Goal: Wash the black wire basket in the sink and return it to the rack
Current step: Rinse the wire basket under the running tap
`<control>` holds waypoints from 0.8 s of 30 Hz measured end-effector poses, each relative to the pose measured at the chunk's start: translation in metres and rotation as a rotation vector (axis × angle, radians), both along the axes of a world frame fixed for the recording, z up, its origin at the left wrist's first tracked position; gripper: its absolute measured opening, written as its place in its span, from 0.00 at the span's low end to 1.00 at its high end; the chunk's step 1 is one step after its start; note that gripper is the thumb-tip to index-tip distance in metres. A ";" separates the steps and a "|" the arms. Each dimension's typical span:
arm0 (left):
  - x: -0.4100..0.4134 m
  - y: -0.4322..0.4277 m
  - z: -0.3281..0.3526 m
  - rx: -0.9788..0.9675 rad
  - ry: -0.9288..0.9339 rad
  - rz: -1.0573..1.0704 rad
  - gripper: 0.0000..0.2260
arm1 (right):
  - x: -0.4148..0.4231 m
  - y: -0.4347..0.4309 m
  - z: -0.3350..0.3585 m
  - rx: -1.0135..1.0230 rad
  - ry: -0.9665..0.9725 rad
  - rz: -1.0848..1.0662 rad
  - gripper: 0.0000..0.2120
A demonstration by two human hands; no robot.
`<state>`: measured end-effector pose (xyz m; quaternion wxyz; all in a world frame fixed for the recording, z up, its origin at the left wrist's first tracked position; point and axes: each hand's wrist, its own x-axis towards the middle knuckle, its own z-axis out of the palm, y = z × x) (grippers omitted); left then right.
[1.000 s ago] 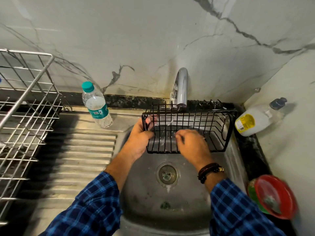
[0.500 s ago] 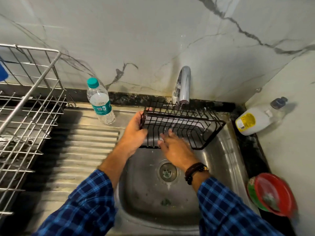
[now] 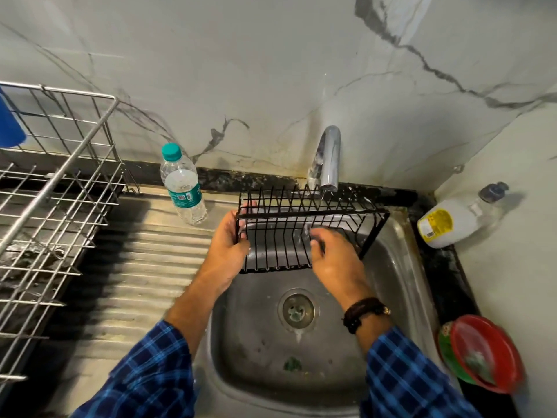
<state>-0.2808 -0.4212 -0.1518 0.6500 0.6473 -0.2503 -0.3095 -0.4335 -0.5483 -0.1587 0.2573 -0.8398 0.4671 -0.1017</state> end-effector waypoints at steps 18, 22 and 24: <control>0.007 0.043 -0.001 0.024 -0.236 -0.019 0.33 | 0.036 0.000 0.063 0.061 0.324 0.142 0.40; 0.013 0.045 -0.014 0.004 -0.395 -0.064 0.32 | 0.040 0.019 0.053 -0.029 0.256 0.415 0.34; 0.009 0.044 -0.015 -0.001 -0.335 -0.035 0.31 | 0.032 0.008 0.046 -0.112 0.193 0.461 0.31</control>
